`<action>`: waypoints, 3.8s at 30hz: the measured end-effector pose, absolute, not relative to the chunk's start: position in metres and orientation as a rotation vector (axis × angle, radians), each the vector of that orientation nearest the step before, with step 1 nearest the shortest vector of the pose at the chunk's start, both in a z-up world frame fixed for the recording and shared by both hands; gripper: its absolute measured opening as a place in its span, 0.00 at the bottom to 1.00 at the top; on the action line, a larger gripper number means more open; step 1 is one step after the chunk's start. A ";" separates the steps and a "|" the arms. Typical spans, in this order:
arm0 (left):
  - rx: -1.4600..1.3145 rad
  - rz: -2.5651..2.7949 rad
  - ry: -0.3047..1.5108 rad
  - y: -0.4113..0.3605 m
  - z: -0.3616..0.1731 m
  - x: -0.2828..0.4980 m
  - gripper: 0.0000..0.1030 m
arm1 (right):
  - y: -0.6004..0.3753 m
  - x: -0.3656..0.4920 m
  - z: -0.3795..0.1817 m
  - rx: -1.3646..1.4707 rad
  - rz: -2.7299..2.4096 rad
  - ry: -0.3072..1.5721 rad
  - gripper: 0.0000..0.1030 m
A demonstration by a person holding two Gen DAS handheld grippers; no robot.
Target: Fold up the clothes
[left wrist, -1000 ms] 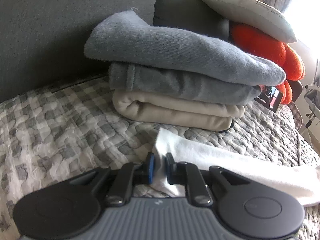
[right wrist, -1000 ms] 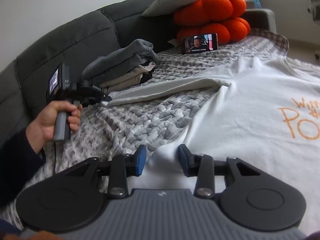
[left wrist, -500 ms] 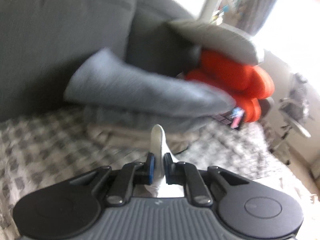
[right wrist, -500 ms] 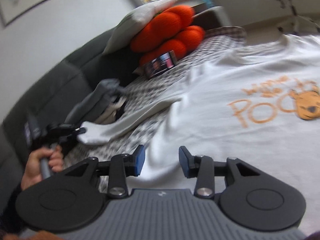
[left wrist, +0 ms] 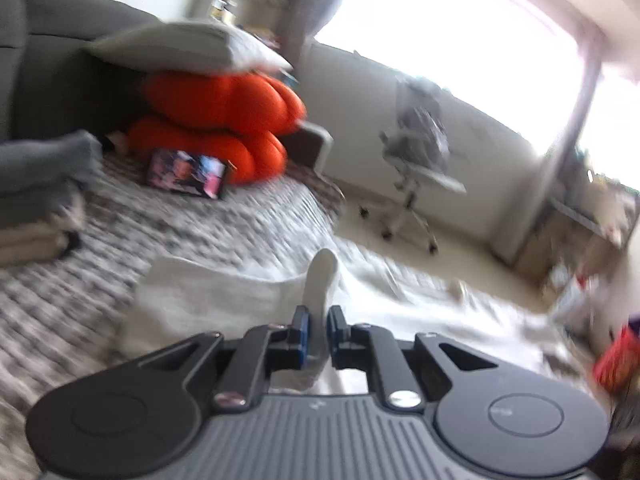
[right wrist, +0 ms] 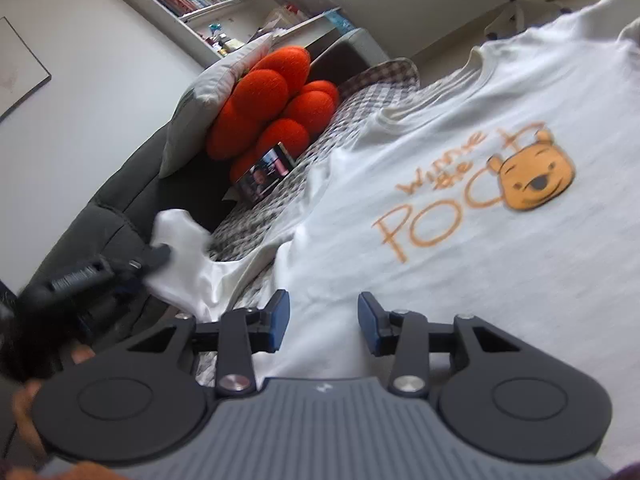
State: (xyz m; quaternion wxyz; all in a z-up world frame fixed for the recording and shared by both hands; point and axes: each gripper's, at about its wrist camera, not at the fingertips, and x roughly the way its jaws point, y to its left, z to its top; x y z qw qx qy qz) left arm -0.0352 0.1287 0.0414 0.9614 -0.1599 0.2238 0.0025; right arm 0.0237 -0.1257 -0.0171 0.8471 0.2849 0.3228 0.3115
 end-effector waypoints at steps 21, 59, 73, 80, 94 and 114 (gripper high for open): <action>-0.289 0.012 0.565 0.153 0.001 -0.044 0.30 | -0.077 0.047 0.003 0.430 0.705 0.686 0.49; -0.240 -0.020 0.555 0.144 -0.004 -0.044 0.44 | -0.035 0.073 -0.004 0.416 0.747 0.701 0.44; -0.234 -0.048 0.560 0.143 -0.003 -0.046 0.53 | -0.036 0.055 -0.001 0.383 0.735 0.660 0.42; -0.217 -0.047 0.559 0.141 -0.003 -0.046 0.54 | -0.043 0.067 -0.007 0.434 0.704 0.691 0.43; -0.209 -0.057 0.560 0.141 -0.004 -0.048 0.54 | -0.039 0.056 -0.005 0.402 0.755 0.685 0.30; -0.196 -0.049 0.550 0.138 -0.006 -0.049 0.55 | -0.033 0.048 -0.008 0.379 0.719 0.692 0.34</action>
